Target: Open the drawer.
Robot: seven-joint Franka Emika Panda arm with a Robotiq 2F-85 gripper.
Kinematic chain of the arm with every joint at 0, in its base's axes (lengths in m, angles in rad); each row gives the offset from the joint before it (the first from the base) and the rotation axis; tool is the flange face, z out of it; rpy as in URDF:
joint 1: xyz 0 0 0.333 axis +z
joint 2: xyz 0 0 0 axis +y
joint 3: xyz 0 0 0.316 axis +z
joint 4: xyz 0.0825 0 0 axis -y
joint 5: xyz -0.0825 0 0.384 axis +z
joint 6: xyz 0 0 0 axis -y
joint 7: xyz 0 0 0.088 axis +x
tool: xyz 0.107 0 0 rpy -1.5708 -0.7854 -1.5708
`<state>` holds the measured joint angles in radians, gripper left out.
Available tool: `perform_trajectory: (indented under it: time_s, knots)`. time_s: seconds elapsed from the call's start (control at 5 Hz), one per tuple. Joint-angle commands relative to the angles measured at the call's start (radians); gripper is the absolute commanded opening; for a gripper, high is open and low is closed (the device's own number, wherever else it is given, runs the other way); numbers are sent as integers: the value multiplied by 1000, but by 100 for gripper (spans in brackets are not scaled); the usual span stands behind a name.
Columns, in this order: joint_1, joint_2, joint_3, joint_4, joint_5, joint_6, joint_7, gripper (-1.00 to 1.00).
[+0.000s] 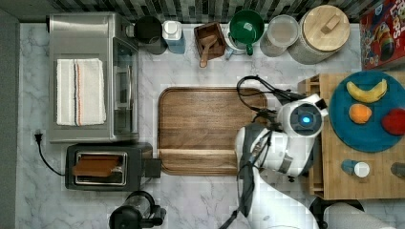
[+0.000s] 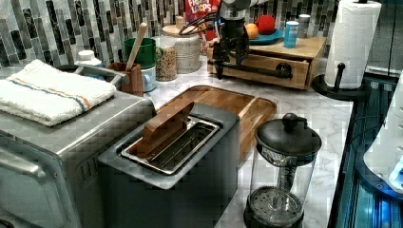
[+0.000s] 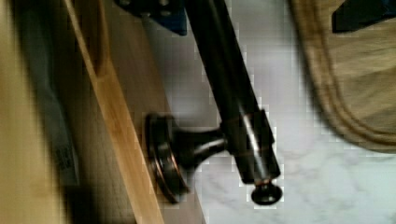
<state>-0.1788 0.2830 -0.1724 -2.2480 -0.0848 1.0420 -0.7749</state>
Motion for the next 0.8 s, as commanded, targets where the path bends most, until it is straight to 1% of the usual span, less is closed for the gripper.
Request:
perform_trajectory:
  time_s: [0.2,0.4,0.6,0.8]
  knots:
    - [231,-98,176,-181,-17,64,182,100]
    - [220,-136,212,-207,-24,49,207,100]
    - [219,-124,227,-201,-63,78,267,100]
    - [228,-87,227,-168,-65,102,306,100]
